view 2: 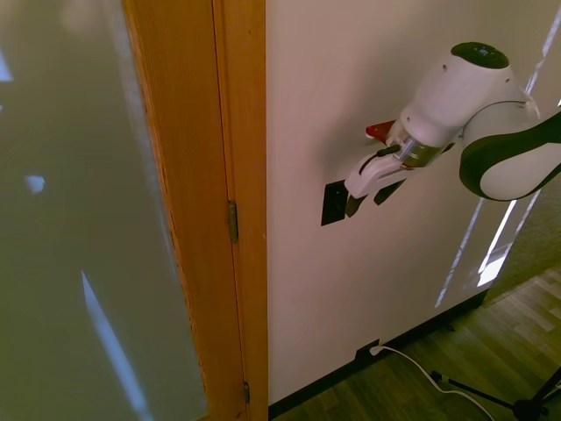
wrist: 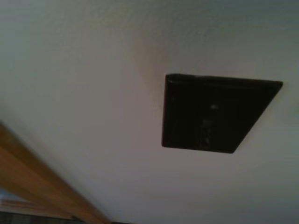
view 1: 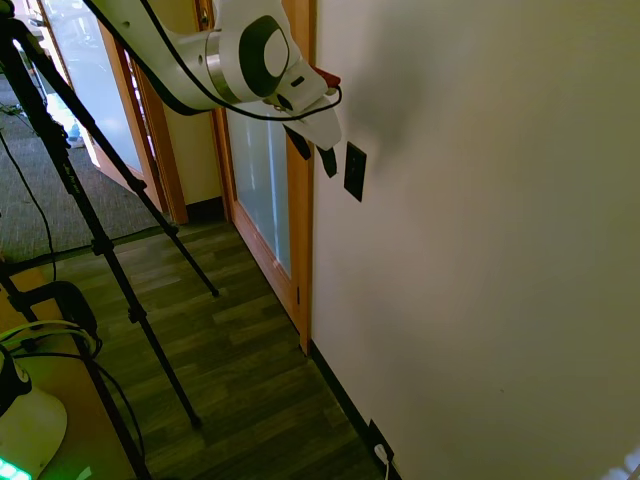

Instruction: Turn on the light

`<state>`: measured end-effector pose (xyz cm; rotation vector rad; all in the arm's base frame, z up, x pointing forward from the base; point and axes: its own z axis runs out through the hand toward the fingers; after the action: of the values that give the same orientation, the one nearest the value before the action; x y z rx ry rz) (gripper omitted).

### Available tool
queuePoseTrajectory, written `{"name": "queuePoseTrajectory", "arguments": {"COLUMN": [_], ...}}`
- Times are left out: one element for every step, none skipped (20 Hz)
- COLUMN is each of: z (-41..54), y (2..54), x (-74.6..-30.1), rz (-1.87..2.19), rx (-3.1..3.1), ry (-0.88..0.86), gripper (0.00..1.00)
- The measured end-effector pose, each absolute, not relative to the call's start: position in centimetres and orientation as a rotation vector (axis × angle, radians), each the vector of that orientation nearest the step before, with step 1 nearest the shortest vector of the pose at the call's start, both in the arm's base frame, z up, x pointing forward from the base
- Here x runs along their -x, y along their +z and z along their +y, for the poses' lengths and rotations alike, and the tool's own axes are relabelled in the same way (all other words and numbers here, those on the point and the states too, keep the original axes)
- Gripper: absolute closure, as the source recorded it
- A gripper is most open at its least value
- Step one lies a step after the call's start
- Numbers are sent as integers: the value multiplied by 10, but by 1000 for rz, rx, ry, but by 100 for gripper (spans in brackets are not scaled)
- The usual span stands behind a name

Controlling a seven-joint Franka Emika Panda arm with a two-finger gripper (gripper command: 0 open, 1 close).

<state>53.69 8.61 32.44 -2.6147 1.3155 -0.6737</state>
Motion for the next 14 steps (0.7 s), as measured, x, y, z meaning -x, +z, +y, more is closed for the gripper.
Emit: {"name": "queuePoseTrajectory", "arguments": {"z": [85,84,82,82,82,82,82,82,83,85,88,89,90,91], "y": [321,318,313,313,313,313,312,309,306,302,298,294,292,289], "x": [-539,-541,-546,-546,-546,-546,-545,-544,-544,-545,-546,-548,-551,-553], "rz": [1329,1341,1352,1351,1351,1346,1339,1336,1332,1325,1322,1319,1314,1314], "rx": [2608,2602,2601,2602,2602,2600,2598,2593,2587,2579,2569,2560,2550,2546], "ry": [-683,-688,-685,-690,-705,-725,-744,-761,-770,-776,-778,-781,-786,-788], "gripper": [0,0,0,0,0,0,0,0,0,0,0,0,0,100]}}
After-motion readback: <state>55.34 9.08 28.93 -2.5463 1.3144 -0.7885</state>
